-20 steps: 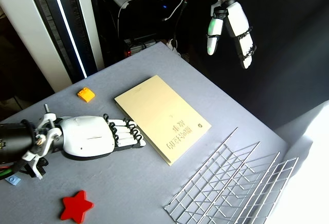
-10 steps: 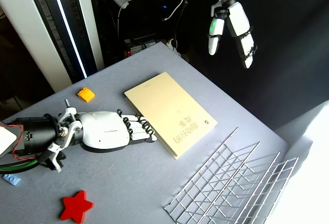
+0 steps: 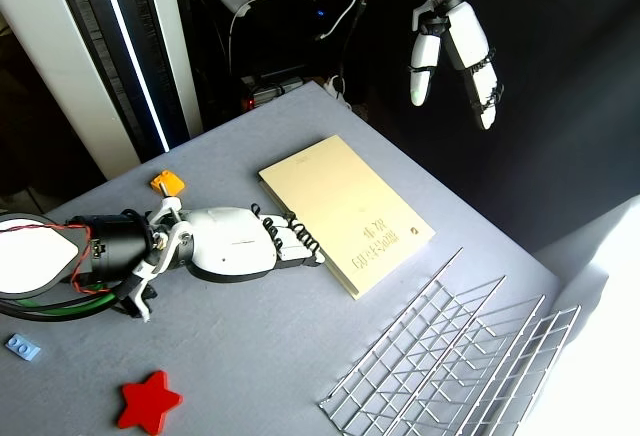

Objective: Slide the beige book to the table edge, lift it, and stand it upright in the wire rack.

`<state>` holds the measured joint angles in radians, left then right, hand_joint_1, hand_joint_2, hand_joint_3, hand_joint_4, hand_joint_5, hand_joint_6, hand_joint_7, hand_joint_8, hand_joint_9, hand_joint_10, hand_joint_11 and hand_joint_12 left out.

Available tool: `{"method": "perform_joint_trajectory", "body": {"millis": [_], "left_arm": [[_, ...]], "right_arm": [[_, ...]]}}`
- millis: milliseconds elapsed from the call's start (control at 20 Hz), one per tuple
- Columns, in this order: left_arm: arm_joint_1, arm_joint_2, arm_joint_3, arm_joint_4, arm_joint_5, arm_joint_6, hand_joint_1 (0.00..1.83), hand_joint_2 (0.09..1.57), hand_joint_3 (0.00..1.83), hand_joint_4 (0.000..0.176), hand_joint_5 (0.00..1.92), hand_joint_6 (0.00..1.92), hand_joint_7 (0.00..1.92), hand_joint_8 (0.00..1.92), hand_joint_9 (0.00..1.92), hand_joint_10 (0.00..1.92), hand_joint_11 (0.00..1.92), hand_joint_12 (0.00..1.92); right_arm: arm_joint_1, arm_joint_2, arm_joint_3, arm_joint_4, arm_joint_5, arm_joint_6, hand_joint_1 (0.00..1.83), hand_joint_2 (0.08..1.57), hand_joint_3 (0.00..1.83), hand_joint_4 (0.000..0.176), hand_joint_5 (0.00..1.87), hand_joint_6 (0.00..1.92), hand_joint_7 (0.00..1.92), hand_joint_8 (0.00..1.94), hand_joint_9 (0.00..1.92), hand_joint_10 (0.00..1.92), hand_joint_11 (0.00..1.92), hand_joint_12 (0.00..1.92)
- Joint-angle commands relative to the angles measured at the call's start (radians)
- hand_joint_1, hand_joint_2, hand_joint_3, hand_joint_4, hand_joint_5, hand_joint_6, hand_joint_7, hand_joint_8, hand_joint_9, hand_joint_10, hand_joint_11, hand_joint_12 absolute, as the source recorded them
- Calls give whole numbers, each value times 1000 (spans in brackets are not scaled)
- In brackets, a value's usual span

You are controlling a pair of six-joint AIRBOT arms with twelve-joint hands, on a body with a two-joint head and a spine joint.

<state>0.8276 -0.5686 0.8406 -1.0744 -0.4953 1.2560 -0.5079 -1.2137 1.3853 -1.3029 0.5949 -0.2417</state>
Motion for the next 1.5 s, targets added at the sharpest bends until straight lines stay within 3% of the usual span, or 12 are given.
{"method": "perform_joint_trajectory", "body": {"millis": [0,350,550,750,1450], "left_arm": [[-3,9,7,17,-102,-9,419,1108,0,49,52,4,69,2,85,4,0,474],[-2,12,3,17,-114,-21,427,1108,0,58,42,1,62,1,82,5,0,441],[7,15,3,17,-116,-30,432,1107,0,49,53,3,79,5,92,6,0,475],[12,17,-2,17,-120,-36,441,1105,0,59,64,4,75,2,83,2,0,469],[20,20,1,16,-133,-54,424,1111,1,56,49,0,75,1,77,1,0,456]], "right_arm": [[13,-2,-1,53,46,-3,210,1107,1,0,88,2,140,6,126,9,0,372],[30,-32,5,56,18,-6,211,1105,1,0,87,2,136,1,127,1,0,367],[37,-43,5,57,13,-6,223,1104,0,0,85,4,140,4,125,2,0,359],[43,-63,5,62,-14,-6,240,1095,0,0,96,3,145,3,130,5,0,382],[68,-136,5,70,-99,-4,254,1092,0,0,103,4,160,1,138,1,0,410]]}}
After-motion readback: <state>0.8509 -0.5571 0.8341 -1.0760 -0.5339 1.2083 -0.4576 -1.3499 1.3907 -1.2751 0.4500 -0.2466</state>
